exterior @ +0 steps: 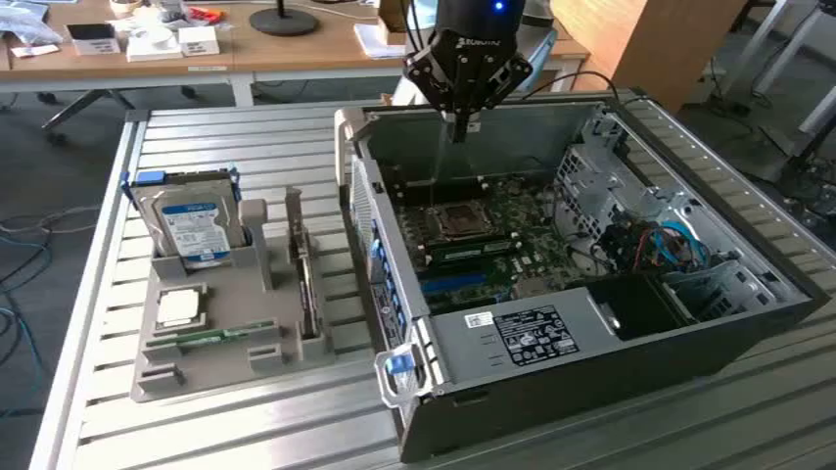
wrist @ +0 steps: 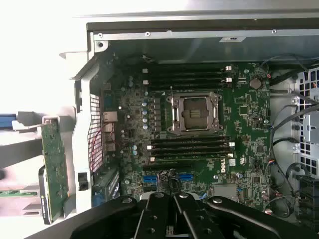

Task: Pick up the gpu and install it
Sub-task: 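Reach for the gpu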

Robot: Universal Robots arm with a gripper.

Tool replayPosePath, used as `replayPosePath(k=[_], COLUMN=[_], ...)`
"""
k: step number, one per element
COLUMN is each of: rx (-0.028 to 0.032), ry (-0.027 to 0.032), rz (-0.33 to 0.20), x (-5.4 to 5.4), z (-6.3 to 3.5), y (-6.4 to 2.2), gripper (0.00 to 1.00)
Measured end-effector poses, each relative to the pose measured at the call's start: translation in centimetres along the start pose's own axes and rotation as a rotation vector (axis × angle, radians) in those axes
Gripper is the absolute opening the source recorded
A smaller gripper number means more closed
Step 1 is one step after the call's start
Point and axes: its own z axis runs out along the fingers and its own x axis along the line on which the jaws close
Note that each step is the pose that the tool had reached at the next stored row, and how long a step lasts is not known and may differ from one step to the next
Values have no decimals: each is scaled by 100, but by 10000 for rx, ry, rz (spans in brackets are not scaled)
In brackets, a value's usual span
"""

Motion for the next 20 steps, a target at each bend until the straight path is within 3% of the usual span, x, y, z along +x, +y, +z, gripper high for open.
replayPosePath(k=[13,20], rx=[0,0], ry=[1,1], rz=[0,0], x=[49,137], z=[5,13], y=[-4,-11], gripper=[11,11])
